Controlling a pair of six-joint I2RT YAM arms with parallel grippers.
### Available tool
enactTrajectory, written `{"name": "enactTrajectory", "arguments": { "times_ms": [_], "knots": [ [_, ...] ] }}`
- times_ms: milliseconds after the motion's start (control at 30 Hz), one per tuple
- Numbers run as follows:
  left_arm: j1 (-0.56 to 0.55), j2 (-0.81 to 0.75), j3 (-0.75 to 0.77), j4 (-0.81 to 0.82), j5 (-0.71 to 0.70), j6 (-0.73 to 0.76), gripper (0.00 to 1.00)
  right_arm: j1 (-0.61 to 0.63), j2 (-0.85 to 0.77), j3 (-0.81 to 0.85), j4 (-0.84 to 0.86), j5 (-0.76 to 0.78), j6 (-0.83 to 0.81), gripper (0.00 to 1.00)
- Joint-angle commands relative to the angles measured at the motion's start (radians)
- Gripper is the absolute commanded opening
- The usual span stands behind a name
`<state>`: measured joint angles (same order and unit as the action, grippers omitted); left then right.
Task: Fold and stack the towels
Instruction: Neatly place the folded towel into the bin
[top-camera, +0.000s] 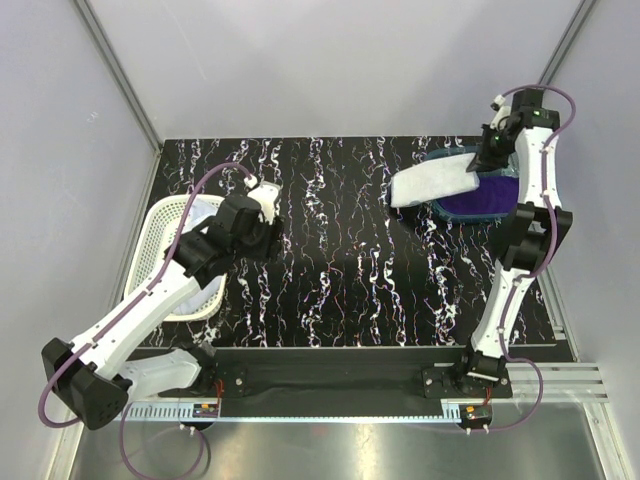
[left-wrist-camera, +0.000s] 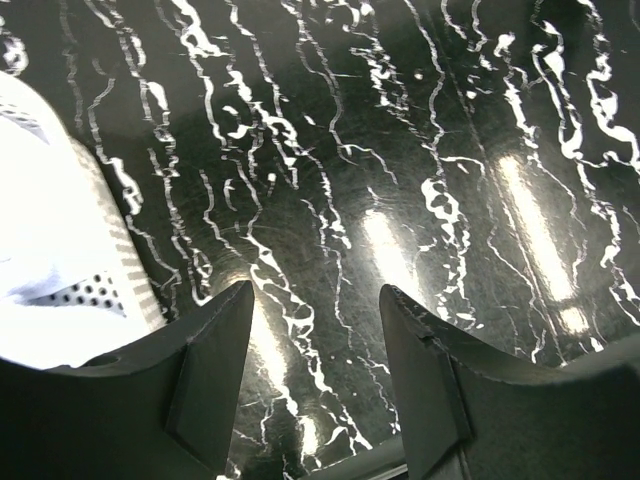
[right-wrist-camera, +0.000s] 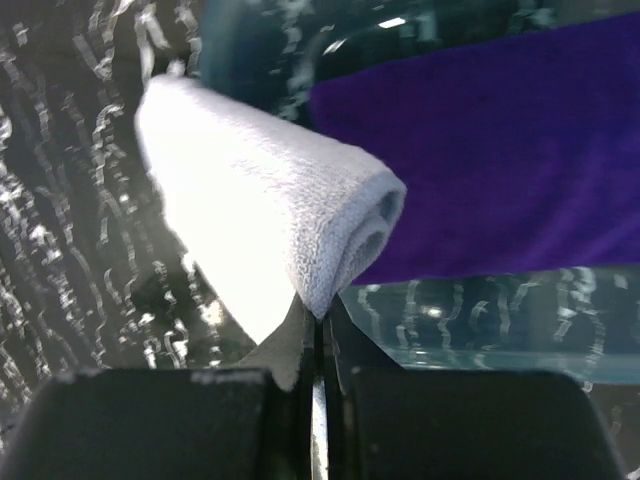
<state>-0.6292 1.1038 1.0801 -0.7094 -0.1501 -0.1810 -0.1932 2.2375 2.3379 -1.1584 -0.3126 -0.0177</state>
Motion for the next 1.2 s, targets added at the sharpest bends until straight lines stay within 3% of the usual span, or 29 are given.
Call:
{"name": "enactTrajectory", "arguments": {
  "times_ms": [0, 333, 667, 867, 900, 933, 1000, 1167],
  "knots": [
    [0.0, -0.033, -0.031, 0.062, 0.058, 0.005, 0.59, -0.052, 0.045, 0.116, -0.075, 0.029, -0.044, 0.0],
    [0.002, 0.011, -0.017, 0.065, 0.058, 0.02, 0.6, -0.164, 0.125, 0.276, -0.09, -0.029, -0.06, 0.0],
    [0.002, 0.068, 0.014, 0.053, 0.049, 0.023, 0.61, -0.267, 0.184, 0.316, -0.052, -0.089, -0.031, 0.01],
    [0.0, 0.076, 0.064, 0.012, 0.038, 0.025, 0.62, -0.311, 0.244, 0.32, 0.075, -0.06, -0.038, 0.42],
    [0.0, 0.077, 0.075, 0.002, 0.032, 0.025, 0.62, -0.316, 0.247, 0.327, 0.089, -0.05, -0.027, 0.63],
    [0.0, 0.077, 0.084, -0.007, 0.021, 0.023, 0.62, -0.318, 0.251, 0.33, 0.089, -0.049, -0.034, 0.79],
    [0.0, 0.076, 0.107, -0.025, -0.012, 0.005, 0.63, -0.316, 0.229, 0.319, 0.109, -0.045, -0.022, 0.97],
    [0.002, 0.045, 0.104, -0.015, -0.055, -0.054, 0.63, -0.299, 0.096, 0.192, 0.19, -0.037, 0.012, 1.0]
  ]
}}
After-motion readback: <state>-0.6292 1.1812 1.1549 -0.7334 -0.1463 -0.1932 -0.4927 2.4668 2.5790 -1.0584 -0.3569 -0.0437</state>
